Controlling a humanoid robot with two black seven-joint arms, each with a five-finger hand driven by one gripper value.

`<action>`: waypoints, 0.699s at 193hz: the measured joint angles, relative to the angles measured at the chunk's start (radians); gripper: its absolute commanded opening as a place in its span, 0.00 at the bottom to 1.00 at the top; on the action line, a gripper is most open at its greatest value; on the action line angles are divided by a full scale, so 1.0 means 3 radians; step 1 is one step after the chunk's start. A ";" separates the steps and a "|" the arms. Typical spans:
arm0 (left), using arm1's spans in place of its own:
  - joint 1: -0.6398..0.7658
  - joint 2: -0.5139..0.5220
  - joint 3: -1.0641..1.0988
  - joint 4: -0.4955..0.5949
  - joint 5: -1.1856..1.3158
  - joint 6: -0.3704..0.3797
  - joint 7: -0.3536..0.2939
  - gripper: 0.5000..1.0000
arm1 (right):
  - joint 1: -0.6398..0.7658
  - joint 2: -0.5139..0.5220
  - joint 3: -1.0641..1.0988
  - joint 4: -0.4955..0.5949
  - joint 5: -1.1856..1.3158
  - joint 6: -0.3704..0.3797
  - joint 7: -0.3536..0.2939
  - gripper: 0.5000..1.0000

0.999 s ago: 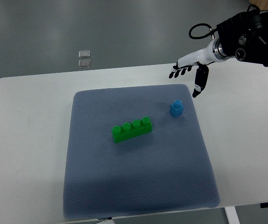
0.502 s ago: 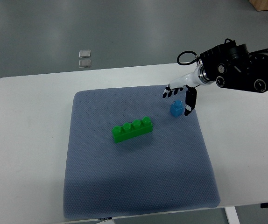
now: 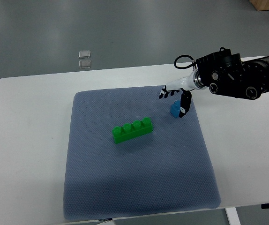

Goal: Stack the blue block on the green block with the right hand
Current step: 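Lower the right hand and close fingers around the blue block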

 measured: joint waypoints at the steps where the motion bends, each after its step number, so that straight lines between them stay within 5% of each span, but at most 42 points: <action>1: 0.0000 0.0000 0.0000 0.0000 0.0000 0.0000 0.0000 1.00 | 0.0000 0.0000 0.0000 0.0000 0.0000 -0.0001 0.0000 0.81; 92: -0.0001 0.0000 0.0000 0.0000 0.0000 -0.0001 0.0000 1.00 | -0.0131 0.0047 -0.0012 -0.0108 -0.0042 -0.0080 0.0000 0.78; 135: -0.0001 0.0000 0.0000 0.0000 0.0000 -0.0001 0.0000 1.00 | -0.0187 0.0063 -0.0012 -0.0161 -0.0153 -0.0111 0.0000 0.62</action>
